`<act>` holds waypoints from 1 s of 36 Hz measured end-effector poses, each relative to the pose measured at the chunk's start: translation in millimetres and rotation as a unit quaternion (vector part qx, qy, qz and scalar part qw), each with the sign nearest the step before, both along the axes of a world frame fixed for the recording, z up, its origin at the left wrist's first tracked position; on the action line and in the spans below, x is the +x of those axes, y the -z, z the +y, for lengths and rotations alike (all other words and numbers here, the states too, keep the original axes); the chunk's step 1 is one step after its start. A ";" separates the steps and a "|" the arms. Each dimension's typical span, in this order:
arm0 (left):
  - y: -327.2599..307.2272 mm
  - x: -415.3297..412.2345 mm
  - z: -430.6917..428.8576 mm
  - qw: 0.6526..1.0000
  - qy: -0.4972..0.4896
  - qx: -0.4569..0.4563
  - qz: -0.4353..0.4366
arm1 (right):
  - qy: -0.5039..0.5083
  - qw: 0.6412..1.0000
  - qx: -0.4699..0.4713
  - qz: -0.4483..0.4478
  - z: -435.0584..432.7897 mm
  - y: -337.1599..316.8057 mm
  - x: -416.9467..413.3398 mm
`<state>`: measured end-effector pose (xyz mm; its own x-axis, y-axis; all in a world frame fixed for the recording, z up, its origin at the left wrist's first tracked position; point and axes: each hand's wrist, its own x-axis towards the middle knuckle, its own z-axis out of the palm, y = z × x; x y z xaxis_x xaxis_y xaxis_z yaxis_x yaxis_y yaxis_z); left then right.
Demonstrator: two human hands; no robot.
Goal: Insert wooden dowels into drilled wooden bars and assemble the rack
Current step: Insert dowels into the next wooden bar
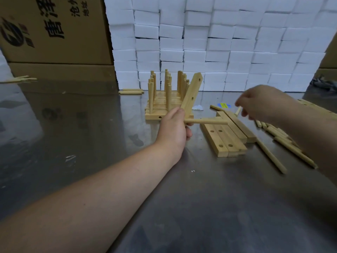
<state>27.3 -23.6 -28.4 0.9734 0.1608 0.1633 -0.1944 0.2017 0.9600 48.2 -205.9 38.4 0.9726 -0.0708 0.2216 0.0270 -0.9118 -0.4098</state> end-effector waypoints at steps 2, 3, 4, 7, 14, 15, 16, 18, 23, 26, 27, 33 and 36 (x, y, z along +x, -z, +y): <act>0.8 0.3 0.1 1.000 0.004 0.018 -0.002 | 0.034 0.994 -0.090 0.061 -9.8 2.7 7.9; 1.1 0.6 0.3 1.000 0.004 0.022 -0.002 | 0.039 0.988 -0.117 0.091 -13.5 5.1 10.7; 1.4 0.9 0.5 1.000 0.004 0.021 -0.003 | 0.041 0.982 -0.141 0.118 -16.2 7.5 12.5; 1.7 1.2 1.1 1.000 0.004 0.016 -0.003 | 0.029 0.963 -0.191 0.188 -21.2 11.4 11.5; 0.5 0.2 1.0 1.000 0.011 0.022 0.007 | -0.026 0.941 -0.216 0.260 -29.7 -3.3 0.5; 0.6 0.0 1.3 1.000 0.011 0.025 0.008 | -0.030 0.939 -0.218 0.266 -29.9 -3.8 -0.1; 0.7 0.1 1.4 1.000 0.012 0.027 0.007 | -0.032 0.936 -0.221 0.272 -29.6 -3.1 -0.1; 0.9 0.0 1.6 0.999 0.014 0.029 0.005 | -0.029 0.929 -0.229 0.290 -27.4 1.2 -0.2; 1.2 0.3 1.5 1.000 0.014 0.028 0.004 | -0.022 0.933 -0.214 0.288 -23.1 6.0 1.0; 1.2 0.3 1.6 0.999 0.015 0.031 0.005 | 0.003 0.956 -0.180 0.233 -24.9 0.9 1.5; 1.4 0.2 1.9 0.999 0.016 0.031 0.005 | 0.014 0.968 -0.159 0.194 -26.3 -3.3 1.4; 2.2 1.0 2.1 1.000 0.017 0.024 0.004 | 0.006 0.999 0.002 -0.048 -24.4 -34.5 -6.4; 2.5 2.3 2.0 1.000 0.018 0.015 0.004 | -0.048 0.988 0.054 -0.139 -5.7 -35.1 -19.4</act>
